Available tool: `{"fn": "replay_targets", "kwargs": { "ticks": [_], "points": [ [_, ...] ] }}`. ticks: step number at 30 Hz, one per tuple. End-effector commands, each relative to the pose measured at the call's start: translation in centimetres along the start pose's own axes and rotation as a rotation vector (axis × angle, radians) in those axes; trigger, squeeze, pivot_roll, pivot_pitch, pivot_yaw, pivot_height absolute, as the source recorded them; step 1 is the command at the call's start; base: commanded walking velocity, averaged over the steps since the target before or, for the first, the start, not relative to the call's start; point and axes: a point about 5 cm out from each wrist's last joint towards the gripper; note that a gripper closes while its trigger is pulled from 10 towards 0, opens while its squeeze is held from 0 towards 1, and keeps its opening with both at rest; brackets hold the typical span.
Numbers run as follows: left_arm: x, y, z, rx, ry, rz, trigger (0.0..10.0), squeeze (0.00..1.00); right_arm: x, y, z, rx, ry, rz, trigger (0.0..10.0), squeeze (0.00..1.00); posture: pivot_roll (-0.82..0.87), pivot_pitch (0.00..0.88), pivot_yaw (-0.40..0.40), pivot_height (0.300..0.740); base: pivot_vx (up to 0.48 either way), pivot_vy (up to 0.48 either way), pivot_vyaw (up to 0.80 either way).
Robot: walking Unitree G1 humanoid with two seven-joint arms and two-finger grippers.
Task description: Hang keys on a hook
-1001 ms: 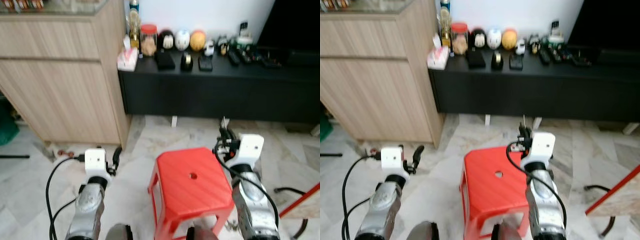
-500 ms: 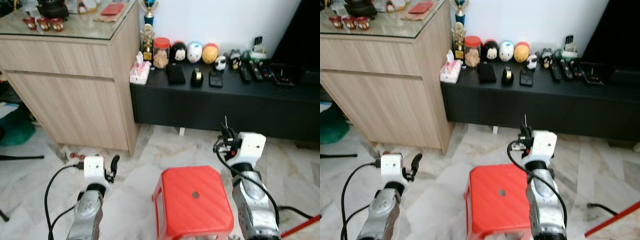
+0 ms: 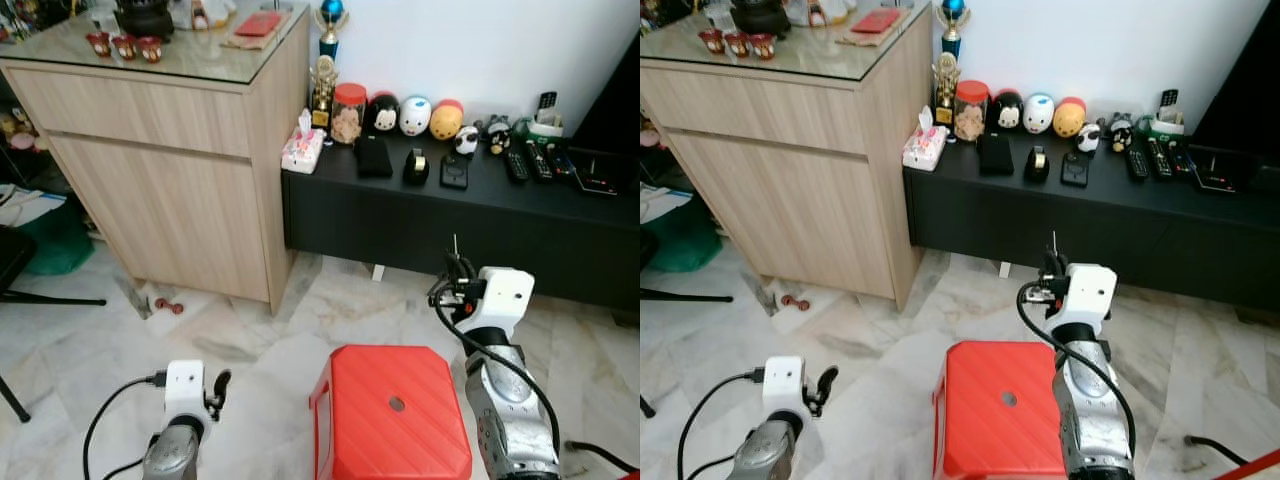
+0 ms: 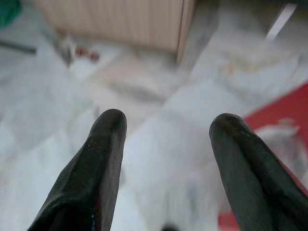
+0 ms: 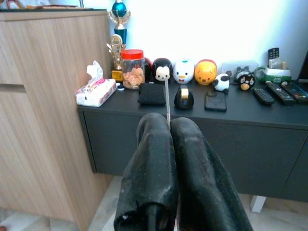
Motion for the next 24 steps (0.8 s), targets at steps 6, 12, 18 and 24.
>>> {"fn": "replay_targets", "kwargs": {
  "ticks": [6, 12, 18, 24],
  "points": [
    [0.5, -5.1, -2.3, 0.205, 0.027, -0.002, 10.0, 0.0, -0.4, 0.5, 0.3, -0.023, -0.017, -0.002, 10.0, 0.0, 0.0, 0.0, -0.066, 0.74, 0.0, 0.0, 0.0],
    [0.5, -7.9, -4.2, 0.315, 0.051, -0.023, 10.0, 0.0, -0.1, 0.6, 0.6, -0.027, -0.005, -0.006, 10.0, 0.0, 0.0, 0.0, -0.07, 0.74, 0.0, 0.0, 0.0],
    [0.4, -9.0, -5.0, 0.351, 0.07, -0.053, 10.0, 0.0, -0.1, 0.8, 0.7, -0.031, 0.003, -0.018, 10.0, 0.0, -0.01, 0.0, -0.074, 0.74, -0.224, 0.0, 0.0],
    [0.3, -9.1, -5.1, 0.353, 0.073, -0.061, 10.0, 0.0, -0.2, 0.9, 0.8, -0.033, 0.005, -0.026, 10.0, 0.0, -0.01, 0.0, -0.075, 0.74, -0.284, 0.0, 0.0]
  ]
}}
Point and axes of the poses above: a point about 5 cm out from each wrist's last joint towards the gripper, its own z axis pointing out of the wrist towards the gripper, its own y axis along the axis of the wrist's last joint, x = y × z, and after that the axes turned 7 degrees about z, right-handed
